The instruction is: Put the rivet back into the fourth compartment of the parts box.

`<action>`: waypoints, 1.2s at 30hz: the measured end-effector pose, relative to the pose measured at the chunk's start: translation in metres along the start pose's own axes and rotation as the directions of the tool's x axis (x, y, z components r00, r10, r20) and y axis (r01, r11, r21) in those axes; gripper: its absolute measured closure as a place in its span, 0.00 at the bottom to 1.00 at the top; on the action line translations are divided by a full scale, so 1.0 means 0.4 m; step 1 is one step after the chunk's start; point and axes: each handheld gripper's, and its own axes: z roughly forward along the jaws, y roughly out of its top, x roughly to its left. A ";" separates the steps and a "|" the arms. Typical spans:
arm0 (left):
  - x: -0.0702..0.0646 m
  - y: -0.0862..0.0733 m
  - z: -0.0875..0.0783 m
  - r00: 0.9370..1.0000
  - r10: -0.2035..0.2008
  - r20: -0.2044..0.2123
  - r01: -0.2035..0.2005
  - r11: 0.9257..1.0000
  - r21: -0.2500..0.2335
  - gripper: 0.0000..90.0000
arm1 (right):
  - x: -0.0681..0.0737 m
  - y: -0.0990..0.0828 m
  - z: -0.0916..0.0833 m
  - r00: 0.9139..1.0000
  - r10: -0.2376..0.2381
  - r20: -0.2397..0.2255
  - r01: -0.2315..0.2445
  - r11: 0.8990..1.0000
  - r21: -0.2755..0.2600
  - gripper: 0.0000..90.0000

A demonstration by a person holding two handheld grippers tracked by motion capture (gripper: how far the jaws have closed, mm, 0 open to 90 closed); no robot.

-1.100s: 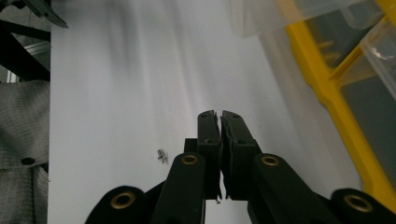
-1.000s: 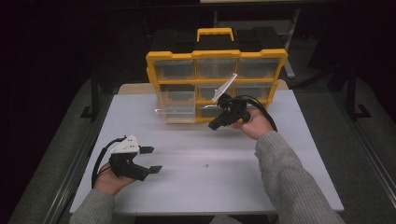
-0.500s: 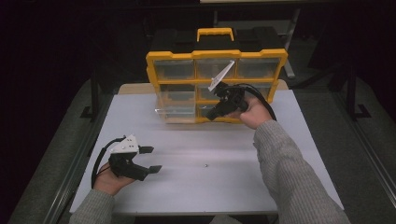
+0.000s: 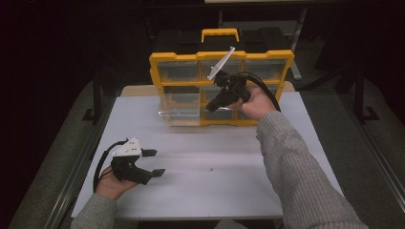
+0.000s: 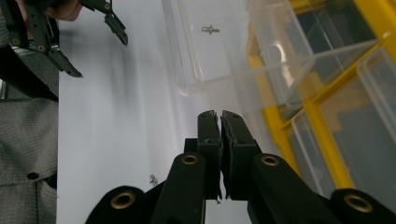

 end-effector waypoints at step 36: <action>0.002 -0.002 -0.006 1.000 0.002 0.001 -0.002 1.000 -0.004 0.26 | -0.001 0.174 0.073 0.998 -0.059 0.003 0.059 0.997 0.051 0.95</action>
